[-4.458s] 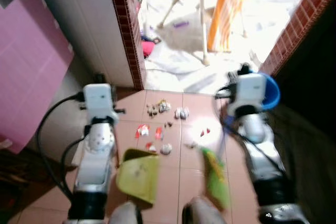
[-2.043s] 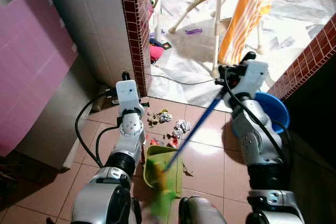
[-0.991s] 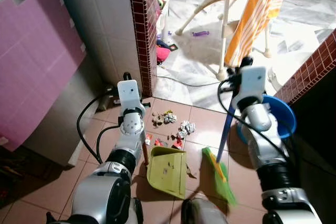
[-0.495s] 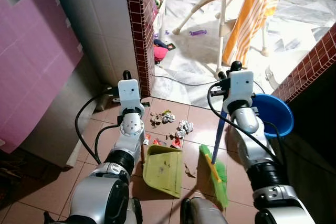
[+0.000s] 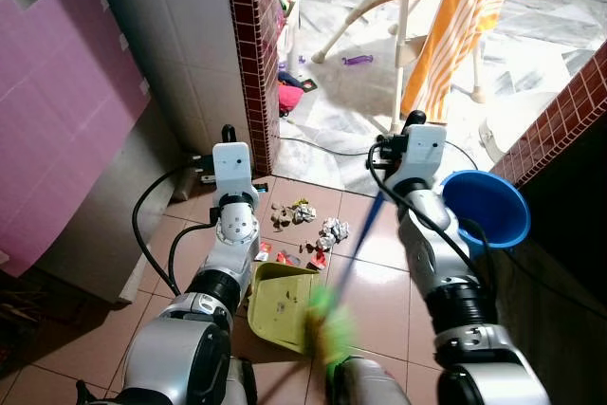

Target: Sweep floor

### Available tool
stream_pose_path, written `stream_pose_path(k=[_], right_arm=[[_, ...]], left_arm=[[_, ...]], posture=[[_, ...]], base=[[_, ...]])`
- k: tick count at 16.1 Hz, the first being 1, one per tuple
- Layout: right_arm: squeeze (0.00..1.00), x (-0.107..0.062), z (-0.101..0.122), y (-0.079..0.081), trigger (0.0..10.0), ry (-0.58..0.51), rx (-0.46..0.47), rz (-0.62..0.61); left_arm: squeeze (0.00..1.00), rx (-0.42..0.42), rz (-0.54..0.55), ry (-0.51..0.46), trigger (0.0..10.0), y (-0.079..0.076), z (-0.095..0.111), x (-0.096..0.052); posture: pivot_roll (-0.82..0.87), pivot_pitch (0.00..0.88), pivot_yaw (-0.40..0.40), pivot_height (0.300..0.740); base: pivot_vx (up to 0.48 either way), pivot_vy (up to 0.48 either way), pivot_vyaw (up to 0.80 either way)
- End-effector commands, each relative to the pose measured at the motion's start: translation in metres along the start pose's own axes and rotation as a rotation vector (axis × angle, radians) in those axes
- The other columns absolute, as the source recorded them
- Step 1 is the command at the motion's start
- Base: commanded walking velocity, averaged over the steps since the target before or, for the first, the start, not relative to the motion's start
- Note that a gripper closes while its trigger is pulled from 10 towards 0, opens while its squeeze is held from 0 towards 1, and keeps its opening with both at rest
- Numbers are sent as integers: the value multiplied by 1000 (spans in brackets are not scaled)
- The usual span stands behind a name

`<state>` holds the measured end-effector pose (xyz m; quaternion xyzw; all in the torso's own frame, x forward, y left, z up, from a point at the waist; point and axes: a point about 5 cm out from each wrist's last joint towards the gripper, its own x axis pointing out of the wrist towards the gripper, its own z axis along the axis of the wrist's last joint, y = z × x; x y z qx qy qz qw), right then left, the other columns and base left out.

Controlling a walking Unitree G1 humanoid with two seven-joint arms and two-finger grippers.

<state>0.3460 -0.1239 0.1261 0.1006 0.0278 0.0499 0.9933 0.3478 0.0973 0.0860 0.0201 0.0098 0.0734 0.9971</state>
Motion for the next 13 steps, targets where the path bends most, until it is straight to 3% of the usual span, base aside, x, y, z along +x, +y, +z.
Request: stream_pose_path(k=[1,2,5,8,10,13], right_arm=[[0,4,17,8,10000,-52,103,36],[0,6,39,15,10000,-120,140,94],[0,6,71,23,10000,-208,130,189],[0,5,102,31,10000,-296,-60,319],[0,8,110,32,10000,-311,-222,374],[0,8,113,29,10000,-319,-352,388]], left_arm=[[0,38,-23,75,10000,-2,-15,-6],[0,40,-27,81,10000,-2,-16,-7],[0,24,-24,97,10000,-2,-17,-7],[0,-65,-20,133,10000,2,-18,-4],[0,-103,-47,128,10000,2,-13,0],[0,-158,-82,135,10000,4,-12,2]], posture=[[-165,145,8,740],[-170,148,10,740],[-174,150,10,740],[-179,156,13,740],[-179,163,11,740],[-172,163,10,740]], base=[[0,0,0],[0,0,0],[0,0,0],[0,0,0],[0,0,0],[0,0,0]])
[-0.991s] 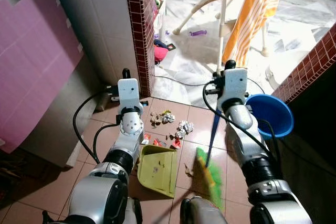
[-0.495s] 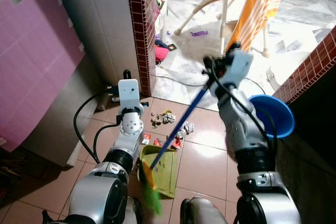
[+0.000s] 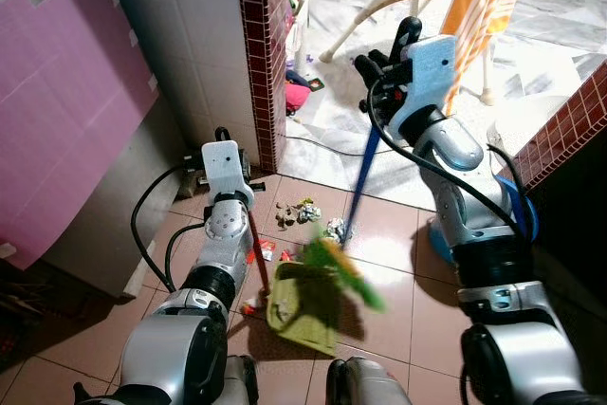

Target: Sweep floor

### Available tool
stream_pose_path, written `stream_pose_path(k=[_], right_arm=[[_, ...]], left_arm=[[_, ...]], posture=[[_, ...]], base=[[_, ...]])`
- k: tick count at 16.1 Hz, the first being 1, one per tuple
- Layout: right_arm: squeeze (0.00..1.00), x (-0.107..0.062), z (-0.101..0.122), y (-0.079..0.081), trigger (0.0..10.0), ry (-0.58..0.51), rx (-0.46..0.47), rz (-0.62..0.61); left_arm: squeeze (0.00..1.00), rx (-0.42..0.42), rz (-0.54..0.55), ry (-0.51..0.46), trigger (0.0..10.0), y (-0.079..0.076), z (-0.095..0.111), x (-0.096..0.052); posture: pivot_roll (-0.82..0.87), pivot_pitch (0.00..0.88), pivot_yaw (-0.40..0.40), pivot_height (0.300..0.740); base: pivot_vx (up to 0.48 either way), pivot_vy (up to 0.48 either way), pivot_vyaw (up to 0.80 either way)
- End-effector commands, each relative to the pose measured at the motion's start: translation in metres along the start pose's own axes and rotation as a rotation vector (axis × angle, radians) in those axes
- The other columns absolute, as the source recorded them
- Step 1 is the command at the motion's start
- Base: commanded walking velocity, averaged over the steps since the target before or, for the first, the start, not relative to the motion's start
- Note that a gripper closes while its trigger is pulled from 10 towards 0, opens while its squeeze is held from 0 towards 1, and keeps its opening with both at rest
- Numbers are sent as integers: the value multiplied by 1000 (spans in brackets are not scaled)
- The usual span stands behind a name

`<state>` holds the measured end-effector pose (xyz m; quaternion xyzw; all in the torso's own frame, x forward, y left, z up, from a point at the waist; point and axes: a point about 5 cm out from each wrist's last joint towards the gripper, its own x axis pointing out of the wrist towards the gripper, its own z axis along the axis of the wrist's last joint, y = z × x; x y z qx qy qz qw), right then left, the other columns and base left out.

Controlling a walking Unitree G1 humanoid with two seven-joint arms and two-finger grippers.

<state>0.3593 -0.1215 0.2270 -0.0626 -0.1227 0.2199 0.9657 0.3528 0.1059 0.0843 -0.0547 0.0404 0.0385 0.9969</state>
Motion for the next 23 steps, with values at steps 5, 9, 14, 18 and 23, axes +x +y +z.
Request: stream_pose_path(k=[5,9,14,18,23], right_arm=[[0,-29,-14,0,10000,-69,-283,-121],[0,-65,-50,-13,10000,62,-294,-412],[0,-93,-76,-1,10000,159,-222,-458],[0,-92,-84,18,10000,195,-10,-439],[0,-87,-82,20,10000,185,-3,-428]], left_arm=[[0,-64,-29,36,10000,6,-10,-7],[0,-122,-136,-95,10000,6,16,-11],[0,-89,-271,-187,10000,19,41,-24],[0,-78,-385,-255,10000,14,54,-43],[0,-69,-531,-224,10000,8,56,-54]], posture=[[-130,131,34,740],[-111,135,44,740],[-120,158,36,740],[-100,150,40,740],[-85,147,48,740]], base=[[0,0,0],[0,0,0],[0,0,0],[0,0,0],[0,0,0]])
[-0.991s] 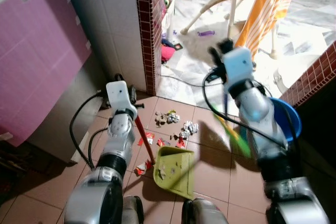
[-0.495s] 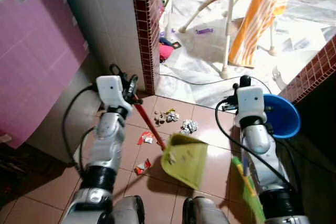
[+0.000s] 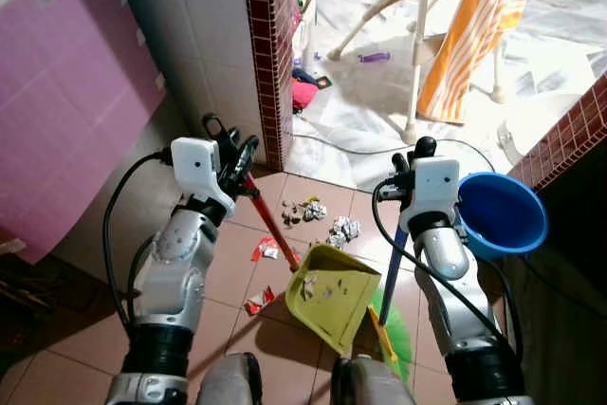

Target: Sweep floor

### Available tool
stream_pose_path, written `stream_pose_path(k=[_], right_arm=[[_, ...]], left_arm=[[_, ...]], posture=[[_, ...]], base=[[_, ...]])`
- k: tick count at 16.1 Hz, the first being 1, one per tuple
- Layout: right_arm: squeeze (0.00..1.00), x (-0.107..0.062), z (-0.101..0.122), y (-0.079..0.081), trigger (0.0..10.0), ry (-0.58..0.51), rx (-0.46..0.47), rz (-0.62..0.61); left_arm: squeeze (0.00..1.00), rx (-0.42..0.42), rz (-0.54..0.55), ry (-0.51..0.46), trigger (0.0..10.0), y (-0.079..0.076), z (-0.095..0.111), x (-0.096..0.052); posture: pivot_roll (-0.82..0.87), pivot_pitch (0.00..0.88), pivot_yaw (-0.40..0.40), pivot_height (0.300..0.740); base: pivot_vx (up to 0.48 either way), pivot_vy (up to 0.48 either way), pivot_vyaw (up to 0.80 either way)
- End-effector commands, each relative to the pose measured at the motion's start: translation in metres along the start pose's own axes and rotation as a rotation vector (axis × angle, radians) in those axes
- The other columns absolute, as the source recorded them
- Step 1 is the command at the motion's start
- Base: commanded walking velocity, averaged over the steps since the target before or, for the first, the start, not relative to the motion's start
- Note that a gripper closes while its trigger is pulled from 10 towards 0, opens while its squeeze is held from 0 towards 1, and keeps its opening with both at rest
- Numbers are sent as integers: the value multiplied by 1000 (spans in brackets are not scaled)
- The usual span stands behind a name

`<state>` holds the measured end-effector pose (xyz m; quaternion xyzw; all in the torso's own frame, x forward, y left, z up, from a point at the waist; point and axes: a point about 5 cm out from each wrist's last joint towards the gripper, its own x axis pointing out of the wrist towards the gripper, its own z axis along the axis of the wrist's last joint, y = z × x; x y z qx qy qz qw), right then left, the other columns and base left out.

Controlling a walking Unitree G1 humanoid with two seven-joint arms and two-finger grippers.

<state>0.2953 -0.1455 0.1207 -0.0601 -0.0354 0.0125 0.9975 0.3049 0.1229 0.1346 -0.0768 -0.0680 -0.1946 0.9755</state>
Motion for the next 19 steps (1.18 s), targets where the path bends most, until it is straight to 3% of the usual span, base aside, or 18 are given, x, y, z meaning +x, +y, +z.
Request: stream_pose_path(k=[1,3,5,6,10,19], right_arm=[[0,3,5,-6,10000,-17,9,-29],[0,5,6,-14,10000,-18,-15,-62],[0,5,10,-20,10000,-45,4,-105],[0,5,12,-20,10000,-59,8,-103],[0,7,20,-22,10000,-101,-36,-163],[0,20,18,-21,10000,-77,-6,-177]], left_arm=[[0,-32,-70,-28,10000,-10,7,2],[0,-29,-116,1,10000,-12,4,2],[0,65,99,55,10000,6,-2,6],[0,71,164,61,10000,11,-2,6],[0,115,300,52,10000,19,-1,-1],[0,61,300,38,10000,12,-2,9]], posture=[[-85,148,48,740],[-91,148,58,740],[-93,150,65,740],[-93,149,64,740],[-85,132,57,740],[-106,83,51,740]], base=[[0,0,0],[0,0,0],[0,0,0],[0,0,0],[0,0,0],[0,-59,-736]])
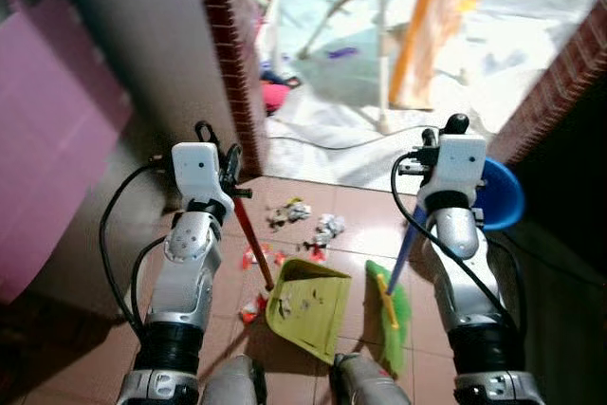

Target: Sweep floor

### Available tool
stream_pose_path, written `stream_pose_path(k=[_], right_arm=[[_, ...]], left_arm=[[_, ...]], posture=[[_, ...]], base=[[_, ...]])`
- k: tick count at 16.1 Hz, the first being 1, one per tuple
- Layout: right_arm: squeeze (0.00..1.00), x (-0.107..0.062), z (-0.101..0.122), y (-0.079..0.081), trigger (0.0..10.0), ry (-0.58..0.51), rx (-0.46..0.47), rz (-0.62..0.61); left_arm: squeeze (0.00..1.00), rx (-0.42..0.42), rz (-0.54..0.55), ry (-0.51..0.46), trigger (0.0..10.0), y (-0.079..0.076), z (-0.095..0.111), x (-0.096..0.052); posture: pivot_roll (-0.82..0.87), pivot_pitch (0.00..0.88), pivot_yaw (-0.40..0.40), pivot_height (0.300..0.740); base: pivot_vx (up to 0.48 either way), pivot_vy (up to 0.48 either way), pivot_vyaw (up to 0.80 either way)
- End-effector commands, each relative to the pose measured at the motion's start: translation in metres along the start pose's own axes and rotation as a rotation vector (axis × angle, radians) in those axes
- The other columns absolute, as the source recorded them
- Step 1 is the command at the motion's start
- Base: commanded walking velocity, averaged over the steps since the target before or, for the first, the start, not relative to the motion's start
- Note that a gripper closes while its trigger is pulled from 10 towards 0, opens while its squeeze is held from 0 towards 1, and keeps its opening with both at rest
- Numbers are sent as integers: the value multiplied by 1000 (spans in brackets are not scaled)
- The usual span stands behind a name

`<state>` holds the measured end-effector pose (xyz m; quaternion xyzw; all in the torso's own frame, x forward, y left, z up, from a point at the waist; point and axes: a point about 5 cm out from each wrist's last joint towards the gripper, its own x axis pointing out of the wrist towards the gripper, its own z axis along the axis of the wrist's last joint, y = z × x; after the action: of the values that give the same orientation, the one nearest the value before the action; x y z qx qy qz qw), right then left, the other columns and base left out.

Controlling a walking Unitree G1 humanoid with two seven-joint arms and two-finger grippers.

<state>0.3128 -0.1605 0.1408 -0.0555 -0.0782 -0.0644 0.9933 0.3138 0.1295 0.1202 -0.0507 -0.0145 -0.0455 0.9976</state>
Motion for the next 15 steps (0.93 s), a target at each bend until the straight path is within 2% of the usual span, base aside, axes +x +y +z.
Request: stream_pose_path(k=[1,6,13,15], right_arm=[[0,3,2,-3,10000,-7,-9,-19],[0,5,0,-6,10000,-8,-6,-26],[0,6,-4,-4,10000,5,12,-15],[0,6,-3,-2,10000,1,6,0]], left_arm=[[0,-4,-12,-61,10000,-2,13,6],[0,-18,-23,-60,10000,-5,12,6],[0,-62,-8,-36,10000,-7,9,6],[0,-80,-30,-35,10000,-8,10,7]], posture=[[-108,78,51,740],[-110,76,53,740],[-109,79,51,740],[-109,79,52,740]], base=[[0,-289,-800],[0,-324,-800],[0,0,-800],[0,407,0]])
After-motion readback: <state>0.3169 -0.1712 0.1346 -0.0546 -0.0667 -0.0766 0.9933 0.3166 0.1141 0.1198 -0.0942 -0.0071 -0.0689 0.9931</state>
